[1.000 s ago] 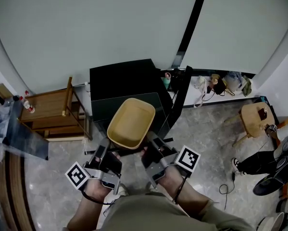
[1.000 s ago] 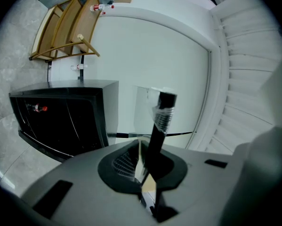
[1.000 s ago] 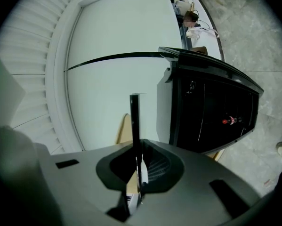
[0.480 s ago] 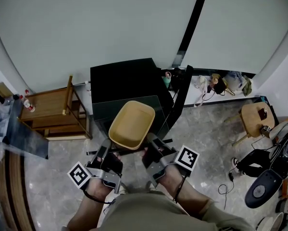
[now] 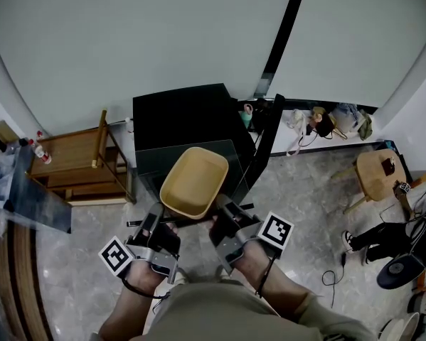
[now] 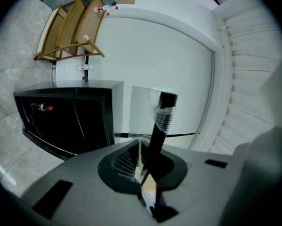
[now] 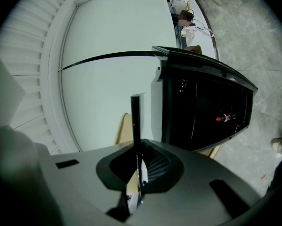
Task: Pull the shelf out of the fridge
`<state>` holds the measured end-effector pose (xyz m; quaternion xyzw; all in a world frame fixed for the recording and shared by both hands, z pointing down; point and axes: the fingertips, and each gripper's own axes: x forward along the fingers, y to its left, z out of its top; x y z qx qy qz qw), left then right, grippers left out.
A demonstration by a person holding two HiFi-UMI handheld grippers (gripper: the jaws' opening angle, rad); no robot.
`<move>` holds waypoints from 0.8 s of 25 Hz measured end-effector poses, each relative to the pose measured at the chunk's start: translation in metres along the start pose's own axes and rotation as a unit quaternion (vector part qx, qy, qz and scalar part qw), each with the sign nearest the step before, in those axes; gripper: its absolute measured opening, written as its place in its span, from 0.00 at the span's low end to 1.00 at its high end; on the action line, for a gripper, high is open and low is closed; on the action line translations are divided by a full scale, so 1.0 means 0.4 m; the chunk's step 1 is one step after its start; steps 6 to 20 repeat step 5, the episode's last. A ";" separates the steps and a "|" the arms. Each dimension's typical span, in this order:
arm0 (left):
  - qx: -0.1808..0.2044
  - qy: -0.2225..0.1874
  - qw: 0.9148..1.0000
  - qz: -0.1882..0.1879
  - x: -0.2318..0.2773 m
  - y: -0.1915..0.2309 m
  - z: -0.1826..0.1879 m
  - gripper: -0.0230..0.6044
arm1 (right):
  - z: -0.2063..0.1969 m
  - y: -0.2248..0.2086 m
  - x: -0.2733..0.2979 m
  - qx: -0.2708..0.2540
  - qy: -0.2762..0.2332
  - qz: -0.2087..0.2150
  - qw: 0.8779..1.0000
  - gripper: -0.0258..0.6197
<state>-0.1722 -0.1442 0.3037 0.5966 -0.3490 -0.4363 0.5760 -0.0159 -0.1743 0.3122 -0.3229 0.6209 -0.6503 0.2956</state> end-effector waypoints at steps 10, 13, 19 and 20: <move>0.000 0.000 1.000 0.001 0.003 0.000 -0.002 0.07 | 0.002 -0.001 0.001 0.002 0.002 0.001 1.000 0.04; 0.000 0.000 1.000 0.001 0.003 0.000 -0.002 0.07 | 0.002 -0.001 0.001 0.002 0.002 0.001 1.000 0.04; 0.000 0.000 1.000 0.001 0.003 0.000 -0.002 0.07 | 0.002 -0.001 0.001 0.002 0.002 0.001 1.000 0.04; 0.000 0.000 1.000 0.001 0.003 0.000 -0.002 0.07 | 0.002 -0.001 0.001 0.002 0.002 0.001 1.000 0.04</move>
